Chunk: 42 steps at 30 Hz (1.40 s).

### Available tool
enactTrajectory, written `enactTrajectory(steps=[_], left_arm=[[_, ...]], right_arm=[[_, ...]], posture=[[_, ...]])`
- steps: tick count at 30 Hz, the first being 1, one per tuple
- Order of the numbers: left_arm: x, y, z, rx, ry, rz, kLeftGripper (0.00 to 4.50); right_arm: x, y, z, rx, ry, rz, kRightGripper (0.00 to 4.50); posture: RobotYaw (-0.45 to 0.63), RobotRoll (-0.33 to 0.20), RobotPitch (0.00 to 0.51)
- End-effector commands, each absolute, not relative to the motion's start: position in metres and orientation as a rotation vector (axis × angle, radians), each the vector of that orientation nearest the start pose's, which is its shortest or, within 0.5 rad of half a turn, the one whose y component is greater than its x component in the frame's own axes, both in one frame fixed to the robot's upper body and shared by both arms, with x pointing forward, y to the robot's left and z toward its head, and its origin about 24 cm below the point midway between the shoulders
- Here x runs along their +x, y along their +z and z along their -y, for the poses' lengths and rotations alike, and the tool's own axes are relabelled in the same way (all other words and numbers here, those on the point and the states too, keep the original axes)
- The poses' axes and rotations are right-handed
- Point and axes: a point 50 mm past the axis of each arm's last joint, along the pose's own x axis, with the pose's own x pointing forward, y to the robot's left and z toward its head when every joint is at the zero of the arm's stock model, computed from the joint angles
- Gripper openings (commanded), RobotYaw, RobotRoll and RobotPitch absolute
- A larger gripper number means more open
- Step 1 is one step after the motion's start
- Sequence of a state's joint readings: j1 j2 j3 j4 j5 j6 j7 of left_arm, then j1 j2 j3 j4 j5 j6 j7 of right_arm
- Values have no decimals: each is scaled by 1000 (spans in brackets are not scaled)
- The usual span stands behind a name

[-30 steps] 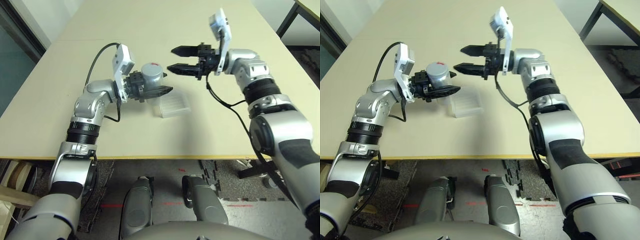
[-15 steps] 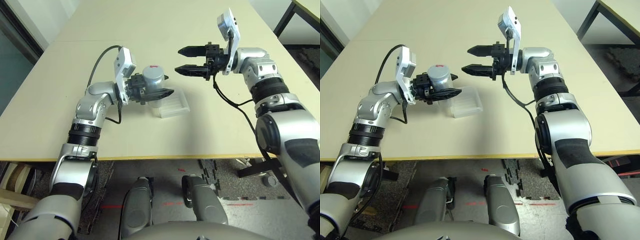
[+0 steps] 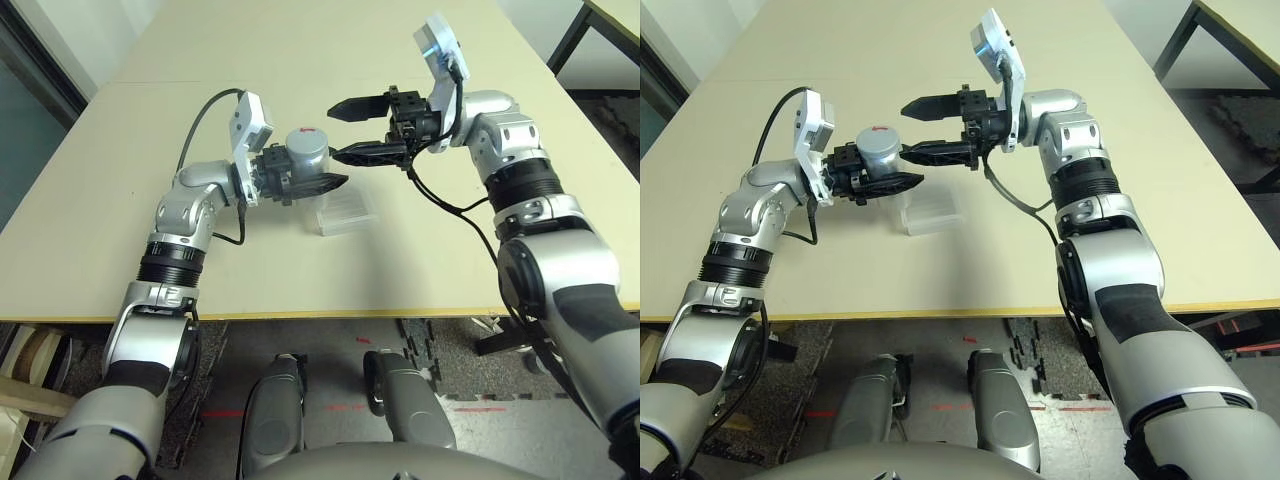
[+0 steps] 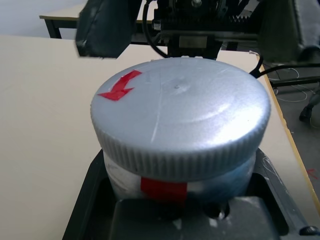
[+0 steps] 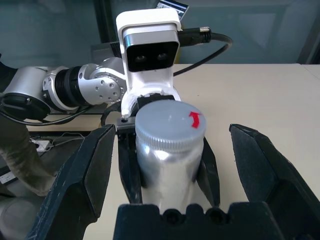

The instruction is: Pour the medicine from the bottle into the box.

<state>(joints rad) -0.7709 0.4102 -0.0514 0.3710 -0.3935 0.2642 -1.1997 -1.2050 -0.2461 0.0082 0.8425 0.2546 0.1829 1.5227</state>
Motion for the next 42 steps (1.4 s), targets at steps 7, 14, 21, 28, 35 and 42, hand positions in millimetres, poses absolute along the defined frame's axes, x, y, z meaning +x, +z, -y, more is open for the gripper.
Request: enactTrajectory(steps=[7, 14, 21, 28, 35, 42], left_arm=[[341, 183, -134, 123, -1320, 82, 2714], [340, 184, -131, 121, -1328, 85, 2714], [339, 186, -130, 121, -1334, 88, 2714], [338, 187, -131, 119, -1332, 88, 2714], [337, 188, -132, 117, -1328, 88, 2714], [338, 188, -132, 114, -1322, 91, 2714]], right_arm=[[367, 237, 60, -141, 1650, 129, 4500], [369, 235, 47, -125, 1625, 139, 4500], [373, 233, 45, -128, 1582, 133, 4500], [377, 229, 55, -143, 1544, 117, 4500], [381, 226, 74, -153, 1504, 94, 4500], [384, 224, 95, -169, 1469, 61, 4500]], posture=[[-67, 0, 126], [-66, 0, 127], [-63, 0, 128], [-64, 0, 130], [-67, 0, 130], [-68, 0, 129]])
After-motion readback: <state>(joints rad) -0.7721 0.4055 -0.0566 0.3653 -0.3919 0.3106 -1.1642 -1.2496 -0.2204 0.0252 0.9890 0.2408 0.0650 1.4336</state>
